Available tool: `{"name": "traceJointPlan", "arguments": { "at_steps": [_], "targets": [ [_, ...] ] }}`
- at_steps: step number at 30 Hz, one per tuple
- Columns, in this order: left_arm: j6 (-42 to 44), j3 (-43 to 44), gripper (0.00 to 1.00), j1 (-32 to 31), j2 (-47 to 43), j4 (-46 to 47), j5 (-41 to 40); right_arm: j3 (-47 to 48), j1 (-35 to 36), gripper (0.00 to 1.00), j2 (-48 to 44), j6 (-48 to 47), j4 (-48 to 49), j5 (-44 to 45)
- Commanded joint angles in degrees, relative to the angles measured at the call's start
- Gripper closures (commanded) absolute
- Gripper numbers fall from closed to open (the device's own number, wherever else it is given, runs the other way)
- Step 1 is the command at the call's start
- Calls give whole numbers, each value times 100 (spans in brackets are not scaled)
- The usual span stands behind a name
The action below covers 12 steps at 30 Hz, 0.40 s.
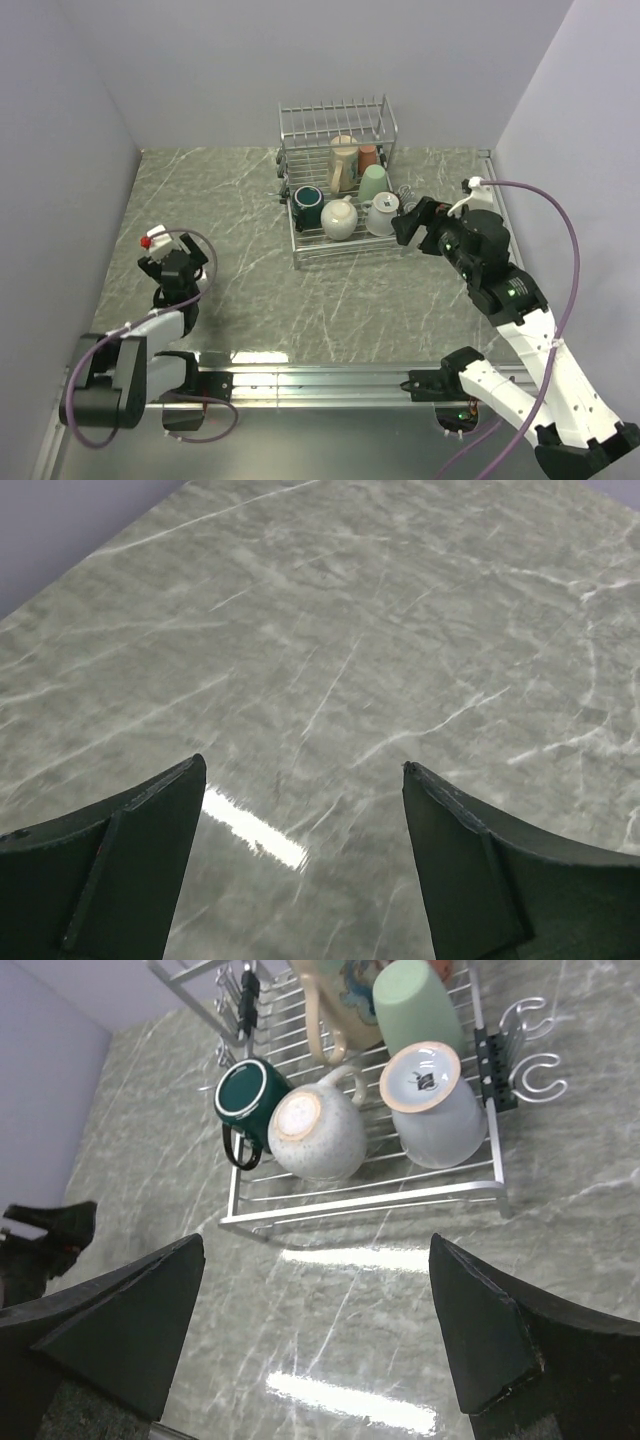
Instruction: Load the cups into the dish rack
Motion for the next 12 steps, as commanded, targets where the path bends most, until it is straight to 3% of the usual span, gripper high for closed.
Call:
{"name": "traceJointPlan", "arguments": {
  "at_steps": [1,3,8,12],
  "targets": [
    [253,355,15,111,523,1176,517,292,84,0,220,106,16,8],
    [211,452,14,155,778,1641,763,397,84,0,395,159,43,-53],
    [465,1059,21,182,1412,1264,1046,652,93,0,677,229,148,8],
    [368,576,17,322,1579,2440,1010,828,93,0,844,-60,8,122]
  ]
}}
